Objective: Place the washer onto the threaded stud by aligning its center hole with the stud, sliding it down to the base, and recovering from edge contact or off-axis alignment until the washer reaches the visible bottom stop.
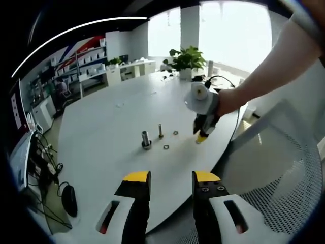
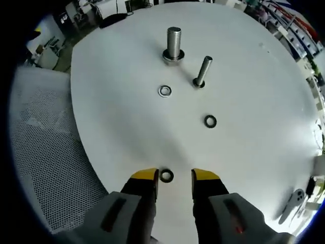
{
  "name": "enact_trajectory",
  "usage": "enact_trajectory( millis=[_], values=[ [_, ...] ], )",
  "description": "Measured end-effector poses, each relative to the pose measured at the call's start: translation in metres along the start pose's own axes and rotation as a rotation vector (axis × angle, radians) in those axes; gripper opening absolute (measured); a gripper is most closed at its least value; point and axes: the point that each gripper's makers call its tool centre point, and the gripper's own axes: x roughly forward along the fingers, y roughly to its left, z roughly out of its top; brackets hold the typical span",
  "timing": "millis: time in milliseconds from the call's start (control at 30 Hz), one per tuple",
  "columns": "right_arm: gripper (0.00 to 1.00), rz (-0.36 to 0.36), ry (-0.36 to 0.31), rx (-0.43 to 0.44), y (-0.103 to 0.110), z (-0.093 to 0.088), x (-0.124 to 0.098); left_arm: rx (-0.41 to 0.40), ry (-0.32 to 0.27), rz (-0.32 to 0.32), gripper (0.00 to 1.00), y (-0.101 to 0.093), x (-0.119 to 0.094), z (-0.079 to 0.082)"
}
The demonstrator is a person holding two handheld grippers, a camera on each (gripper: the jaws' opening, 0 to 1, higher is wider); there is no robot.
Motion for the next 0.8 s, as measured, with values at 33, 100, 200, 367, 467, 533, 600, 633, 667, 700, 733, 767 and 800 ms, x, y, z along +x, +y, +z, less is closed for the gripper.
enact_trajectory(
  millis=[33, 100, 200, 367, 467, 533, 600, 633, 667, 700, 733, 767, 800],
  values=[
    [0.28, 0.001, 0.001, -0.001, 0.001, -0.001, 0.000, 0.003, 0.003, 0.000, 0.30, 0.000, 0.000, -0.001],
    [0.28, 0.008, 0.003, 0.004, 0.003, -0.001, 0.000, 0.008, 0.005, -0.003, 0.30, -0.001, 0.000, -0.001],
    [0.28, 0.012, 0.013, -0.003, 0.005, -0.005, 0.003, 0.010, 0.006, -0.002, 0.30, -0.001, 0.000, -0.001],
    [0.26, 0.024, 0.025, -0.004, 0.007, -0.005, 0.005, 0.005, 0.008, 0.004, 0.30, 0.001, 0.000, -0.001],
    [0.25, 0.031, 0.031, -0.032, 0.007, -0.006, 0.006, 0.003, 0.006, 0.003, 0.30, 0.001, 0.000, -0.001],
    [0.25, 0.036, 0.044, -0.070, 0.007, -0.007, 0.006, 0.004, 0.008, 0.003, 0.30, 0.001, 0.000, -0.001],
    [0.24, 0.036, 0.052, -0.080, 0.007, -0.008, 0.006, 0.003, 0.006, 0.002, 0.30, 0.001, 0.001, -0.001],
    [0.24, 0.033, 0.053, -0.077, 0.007, -0.008, 0.006, 0.003, 0.006, 0.003, 0.30, 0.001, 0.001, -0.001],
    [0.24, 0.029, 0.053, -0.079, 0.008, -0.008, 0.006, 0.002, 0.007, 0.002, 0.30, 0.001, 0.001, -0.001],
    [0.23, 0.028, 0.050, -0.100, 0.010, -0.008, 0.005, 0.002, 0.008, 0.001, 0.30, 0.001, 0.001, -0.001],
    [0.21, 0.028, 0.048, -0.121, 0.012, -0.007, 0.005, 0.003, 0.008, 0.001, 0.30, 0.000, 0.001, -0.001],
    [0.20, 0.028, 0.046, -0.145, 0.014, -0.007, 0.005, 0.004, 0.007, 0.001, 0.30, 0.000, 0.001, -0.001],
    [0.18, 0.025, 0.046, -0.149, 0.014, -0.007, 0.005, 0.004, 0.007, 0.001, 0.30, 0.000, 0.001, -0.001]
  ],
)
